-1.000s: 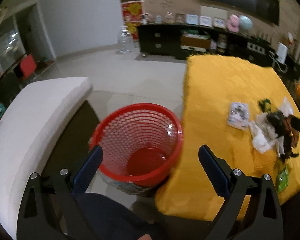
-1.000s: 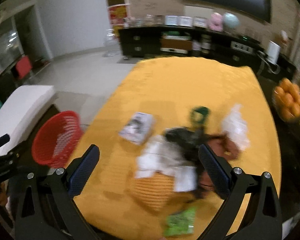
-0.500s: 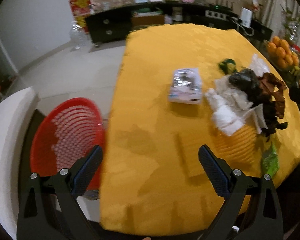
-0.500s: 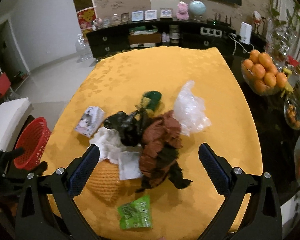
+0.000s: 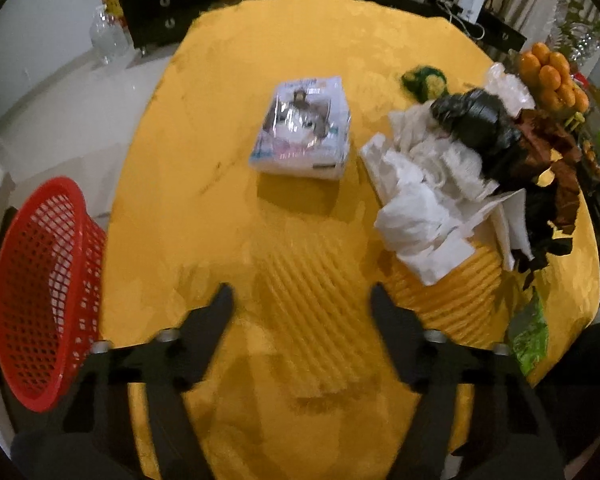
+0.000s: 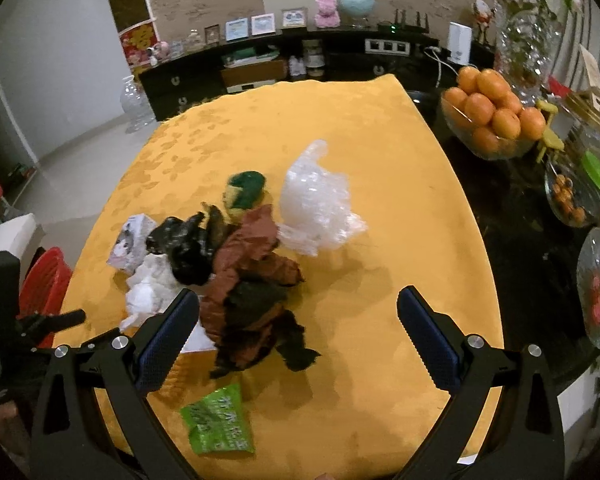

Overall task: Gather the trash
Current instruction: 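Grasp the yellow foam net with the left tool while the right tool grasps the clear plastic bag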

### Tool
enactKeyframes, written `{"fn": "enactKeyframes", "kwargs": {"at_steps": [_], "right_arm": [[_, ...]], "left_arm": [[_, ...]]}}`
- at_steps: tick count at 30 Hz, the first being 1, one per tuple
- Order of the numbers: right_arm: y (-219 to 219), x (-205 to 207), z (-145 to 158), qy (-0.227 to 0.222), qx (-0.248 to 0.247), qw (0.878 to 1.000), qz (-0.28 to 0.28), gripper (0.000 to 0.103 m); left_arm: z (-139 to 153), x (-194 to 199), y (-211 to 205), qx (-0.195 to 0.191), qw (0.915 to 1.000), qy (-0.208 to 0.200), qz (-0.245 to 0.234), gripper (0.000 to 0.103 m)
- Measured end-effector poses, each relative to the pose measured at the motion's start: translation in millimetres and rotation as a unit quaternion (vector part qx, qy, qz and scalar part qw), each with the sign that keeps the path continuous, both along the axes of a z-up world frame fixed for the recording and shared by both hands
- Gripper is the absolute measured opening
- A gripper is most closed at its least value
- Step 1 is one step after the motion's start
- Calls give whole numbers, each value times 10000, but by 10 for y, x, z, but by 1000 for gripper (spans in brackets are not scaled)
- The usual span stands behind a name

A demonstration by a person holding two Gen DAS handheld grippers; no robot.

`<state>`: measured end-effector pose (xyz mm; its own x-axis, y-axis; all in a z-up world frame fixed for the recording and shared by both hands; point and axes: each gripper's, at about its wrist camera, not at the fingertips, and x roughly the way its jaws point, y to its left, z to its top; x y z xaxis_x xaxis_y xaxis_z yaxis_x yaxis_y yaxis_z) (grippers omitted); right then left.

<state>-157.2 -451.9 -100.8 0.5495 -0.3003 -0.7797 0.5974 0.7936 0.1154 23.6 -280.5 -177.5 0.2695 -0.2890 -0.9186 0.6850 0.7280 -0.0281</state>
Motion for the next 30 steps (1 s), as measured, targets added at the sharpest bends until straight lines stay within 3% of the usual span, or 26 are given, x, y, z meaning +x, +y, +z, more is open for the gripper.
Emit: {"fn": "enactKeyframes", "kwargs": {"at_steps": [3,7,18,23,30], "right_arm": [[-18,-15,-32,31,14,10000,-19,97],[-40,-32,-36,35,15,10000,-68,97],[-312,21,108,-48,-119,9996,-266,97],[-529,341,158,-66,-217,9995,-224,97],[-792,809,-83,153,38,9997,-179,95]], "left_arm": [[5,-1,29,-23,10000,-68,-11,34],[102,6,131,-241,9997,38,29,21],[627,-63,401,-636,9964,-554,107,20],[854,-14,523,-779,9933,-800,305,20],[1036,59,710,-798,9892,-1086,567,20]]}}
